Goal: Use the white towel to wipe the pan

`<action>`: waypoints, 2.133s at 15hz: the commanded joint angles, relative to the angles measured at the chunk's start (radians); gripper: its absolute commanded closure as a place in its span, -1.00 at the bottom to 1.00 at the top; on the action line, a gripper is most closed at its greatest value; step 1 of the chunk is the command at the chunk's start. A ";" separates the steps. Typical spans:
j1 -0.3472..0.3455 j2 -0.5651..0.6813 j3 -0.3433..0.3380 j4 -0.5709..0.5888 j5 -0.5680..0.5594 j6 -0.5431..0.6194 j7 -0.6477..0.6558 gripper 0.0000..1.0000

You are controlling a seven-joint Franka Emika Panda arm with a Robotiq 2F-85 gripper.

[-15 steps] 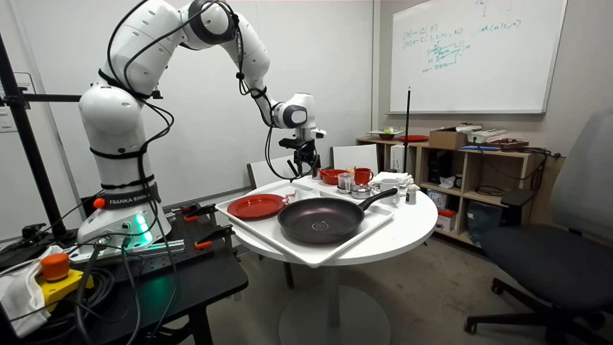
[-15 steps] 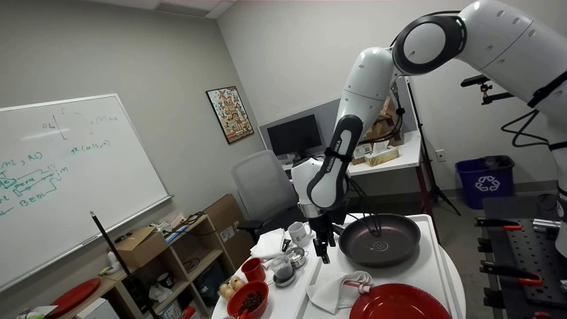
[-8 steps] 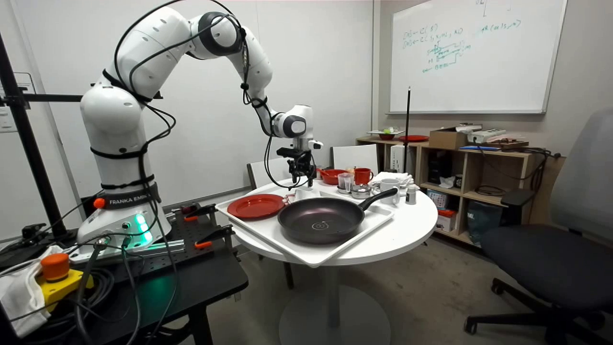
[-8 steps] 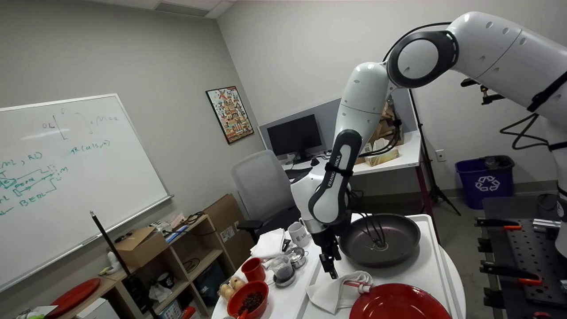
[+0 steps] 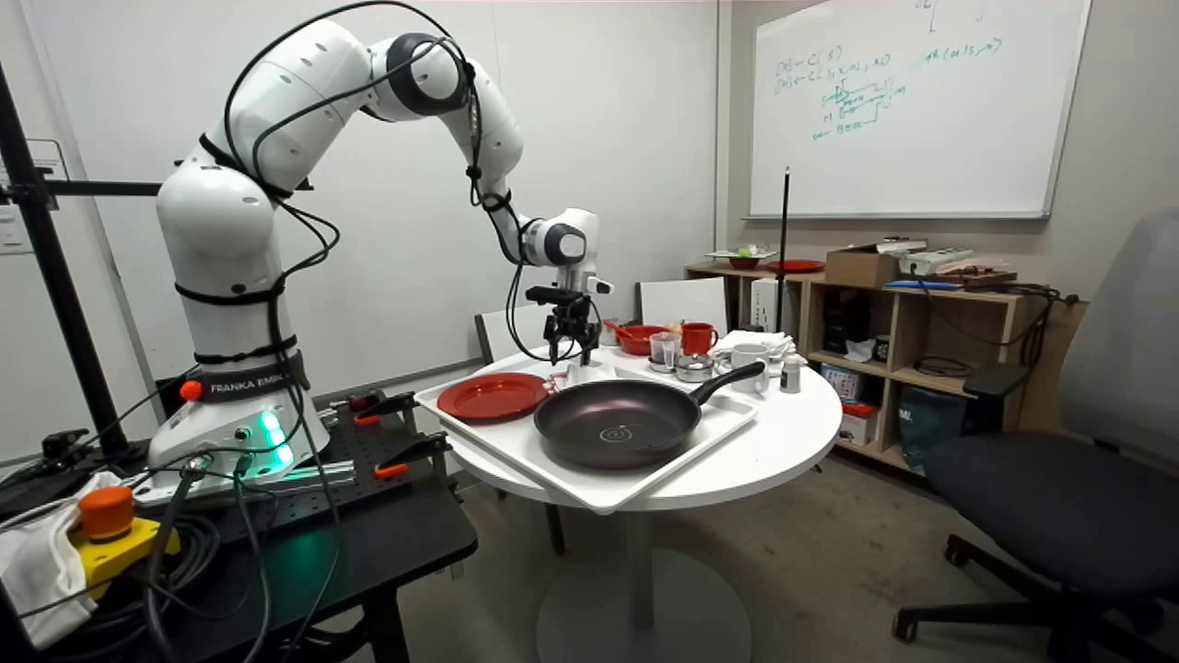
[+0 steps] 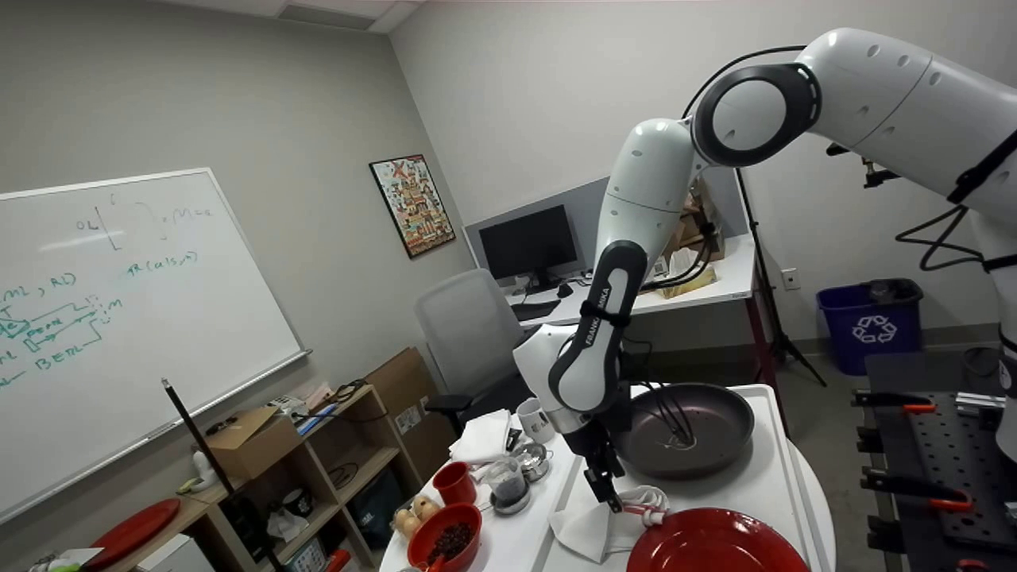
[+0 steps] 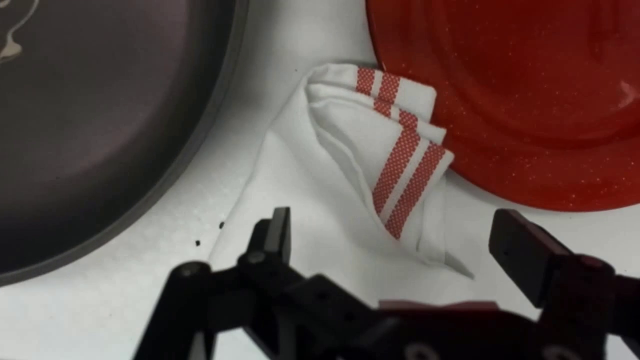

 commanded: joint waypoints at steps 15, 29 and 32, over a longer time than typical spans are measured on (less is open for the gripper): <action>0.032 0.161 -0.017 0.217 -0.053 -0.260 -0.009 -1.00; 0.025 0.171 -0.011 0.251 -0.039 -0.258 -0.030 0.89; 0.027 0.119 -0.006 0.212 -0.045 -0.222 -0.035 0.84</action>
